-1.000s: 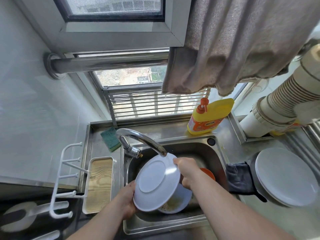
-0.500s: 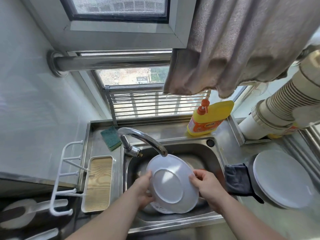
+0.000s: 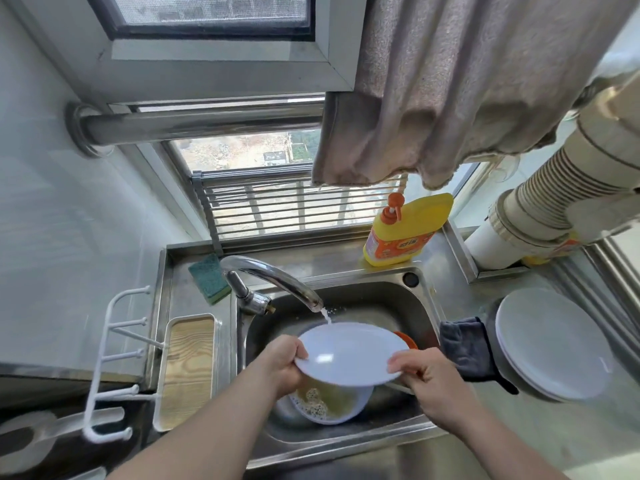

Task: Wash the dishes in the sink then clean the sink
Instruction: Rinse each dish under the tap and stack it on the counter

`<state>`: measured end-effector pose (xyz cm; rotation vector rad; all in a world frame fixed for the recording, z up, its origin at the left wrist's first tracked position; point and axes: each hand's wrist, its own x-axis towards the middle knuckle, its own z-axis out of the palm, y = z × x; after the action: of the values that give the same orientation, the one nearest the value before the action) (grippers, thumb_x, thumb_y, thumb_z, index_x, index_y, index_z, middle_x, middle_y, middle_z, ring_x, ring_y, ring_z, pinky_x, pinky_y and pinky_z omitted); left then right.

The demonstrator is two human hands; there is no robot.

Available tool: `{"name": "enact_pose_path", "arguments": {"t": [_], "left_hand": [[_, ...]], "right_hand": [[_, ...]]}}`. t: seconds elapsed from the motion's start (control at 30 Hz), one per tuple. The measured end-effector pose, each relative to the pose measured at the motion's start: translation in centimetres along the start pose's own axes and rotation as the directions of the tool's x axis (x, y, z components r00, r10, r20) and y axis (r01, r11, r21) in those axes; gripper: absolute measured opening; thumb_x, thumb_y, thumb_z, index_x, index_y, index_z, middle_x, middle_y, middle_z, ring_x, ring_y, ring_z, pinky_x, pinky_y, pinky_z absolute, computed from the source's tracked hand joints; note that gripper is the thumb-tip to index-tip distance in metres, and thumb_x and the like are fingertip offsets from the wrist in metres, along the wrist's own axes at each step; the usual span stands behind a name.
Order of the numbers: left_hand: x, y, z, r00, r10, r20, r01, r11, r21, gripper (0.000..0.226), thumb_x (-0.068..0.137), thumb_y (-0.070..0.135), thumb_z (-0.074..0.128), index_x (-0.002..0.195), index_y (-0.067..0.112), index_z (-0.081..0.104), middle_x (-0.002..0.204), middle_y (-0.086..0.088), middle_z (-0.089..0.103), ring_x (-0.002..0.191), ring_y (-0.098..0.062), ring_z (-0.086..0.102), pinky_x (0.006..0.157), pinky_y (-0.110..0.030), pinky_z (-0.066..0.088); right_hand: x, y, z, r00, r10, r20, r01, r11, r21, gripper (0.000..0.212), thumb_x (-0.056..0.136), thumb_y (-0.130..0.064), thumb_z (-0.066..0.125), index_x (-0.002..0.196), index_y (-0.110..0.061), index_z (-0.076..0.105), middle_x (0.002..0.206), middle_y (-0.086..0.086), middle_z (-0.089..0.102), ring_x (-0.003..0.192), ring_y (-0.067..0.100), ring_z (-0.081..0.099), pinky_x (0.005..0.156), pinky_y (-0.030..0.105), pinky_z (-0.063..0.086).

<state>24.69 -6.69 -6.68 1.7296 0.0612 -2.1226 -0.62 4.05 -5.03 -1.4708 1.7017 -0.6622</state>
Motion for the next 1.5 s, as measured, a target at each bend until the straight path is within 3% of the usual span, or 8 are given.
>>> {"name": "enact_pose_path", "arguments": {"t": [0.1,0.27,0.53,0.67,0.83,1.03,1.23,1.5], "left_hand": [[0.7,-0.3,-2.4,0.999,-0.043,0.021,0.042,0.997,0.064,0.061,0.085,-0.018,0.023,0.138,-0.005,0.051,0.132,-0.036,0.060,0.120,-0.057,0.057,0.099,-0.063,0.050],[0.7,-1.0,-4.8,0.999,0.033,0.031,-0.037,0.990,0.134,0.068,0.084,-0.023,0.033,0.132,0.017,0.061,0.130,-0.030,0.061,0.116,-0.055,0.060,0.085,-0.065,0.059],[0.7,-2.0,-6.4,0.965,0.251,-0.074,-0.238,0.960,0.147,0.053,0.092,-0.023,0.044,0.125,0.013,0.065,0.121,-0.024,0.070,0.115,-0.049,0.063,0.101,-0.065,0.052],[0.7,-2.0,-7.3,0.958,0.261,-0.116,-0.257,0.965,0.054,0.046,0.097,-0.020,0.045,0.114,0.018,0.063,0.117,-0.022,0.069,0.115,-0.048,0.062,0.102,-0.066,0.050],[0.9,-2.4,-7.8,0.960,0.256,-0.112,-0.260,0.966,-0.018,0.049,0.097,-0.021,0.044,0.123,0.017,0.062,0.123,-0.023,0.068,0.116,-0.050,0.063,0.100,-0.066,0.051],[0.8,-2.5,-6.9,0.964,0.244,-0.103,-0.251,0.966,-0.057,0.047,0.097,-0.020,0.043,0.119,0.016,0.064,0.119,-0.022,0.070,0.109,-0.046,0.065,0.080,-0.053,0.057],[1.0,-1.1,-5.6,0.955,0.280,-0.094,-0.286,0.957,-0.056,0.046,0.097,-0.021,0.042,0.115,0.016,0.063,0.117,-0.021,0.070,0.107,-0.045,0.064,0.086,-0.057,0.053],[1.5,-0.5,-4.5,0.949,0.306,-0.071,-0.311,0.948,-0.064,0.046,0.097,-0.019,0.041,0.118,0.015,0.064,0.118,-0.019,0.070,0.108,-0.044,0.064,0.094,-0.060,0.051]], "right_hand": [[0.5,0.5,0.6,0.999,0.020,0.037,-0.013,0.985,-0.172,0.032,0.085,-0.003,0.077,0.083,-0.035,0.080,0.097,-0.028,0.074,0.102,-0.011,0.058,0.089,0.000,0.037],[2.0,-0.6,1.8,0.862,0.439,0.252,-0.401,0.896,-0.190,0.045,0.093,0.008,0.050,0.101,-0.028,0.077,0.110,-0.014,0.067,0.110,0.007,0.062,0.097,0.018,0.044],[8.6,-6.6,8.5,0.864,0.467,0.189,-0.492,0.701,0.516,0.022,0.088,0.012,0.071,0.099,-0.007,0.072,0.092,0.008,0.072,0.083,0.019,0.066,0.075,0.027,0.055],[11.2,-8.5,10.5,0.844,0.514,0.151,-0.476,0.592,0.650,0.009,0.098,0.000,0.067,0.092,-0.006,0.066,0.074,0.008,0.062,0.061,0.015,0.051,0.061,0.025,0.047],[12.1,-8.4,9.3,0.809,0.556,0.190,-0.529,0.548,0.649,0.046,0.110,-0.041,0.046,0.071,-0.016,0.051,0.047,-0.002,0.043,0.039,0.013,0.030,0.044,0.028,0.025],[11.6,-9.3,9.4,0.831,0.517,0.206,-0.544,0.676,0.497,0.043,0.111,-0.043,0.037,0.079,-0.018,0.049,0.059,0.001,0.042,0.048,0.018,0.030,0.049,0.027,0.025],[10.4,-8.1,7.2,0.882,0.447,0.146,-0.460,0.885,0.070,0.030,0.099,-0.005,0.030,0.113,-0.027,0.046,0.104,0.008,0.056,0.083,0.024,0.052,0.063,0.033,0.041],[9.0,-5.6,6.3,0.875,0.466,0.132,-0.474,0.771,0.425,0.032,0.084,0.009,0.076,0.102,-0.016,0.070,0.105,0.008,0.069,0.099,0.024,0.068,0.084,0.034,0.060]]}}
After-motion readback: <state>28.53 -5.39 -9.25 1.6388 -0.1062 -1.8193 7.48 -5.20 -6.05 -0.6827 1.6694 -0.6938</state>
